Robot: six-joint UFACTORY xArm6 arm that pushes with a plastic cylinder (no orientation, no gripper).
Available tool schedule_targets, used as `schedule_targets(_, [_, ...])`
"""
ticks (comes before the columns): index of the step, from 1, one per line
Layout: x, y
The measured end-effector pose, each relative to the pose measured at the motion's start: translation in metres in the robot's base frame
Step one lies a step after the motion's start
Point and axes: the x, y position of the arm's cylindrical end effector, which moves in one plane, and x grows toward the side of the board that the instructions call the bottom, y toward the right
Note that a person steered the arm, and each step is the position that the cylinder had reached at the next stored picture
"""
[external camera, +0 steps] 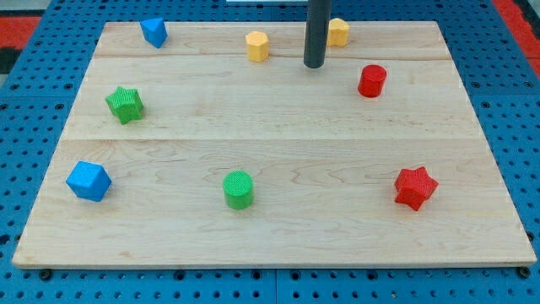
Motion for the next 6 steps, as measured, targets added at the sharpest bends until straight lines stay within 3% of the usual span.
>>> schedule_targets(2, [-0.010,0.006])
schedule_targets(4, [-0.018,0.078])
schedule_targets(5, [-0.049,0.116])
schedule_targets(6, [-0.085,0.117])
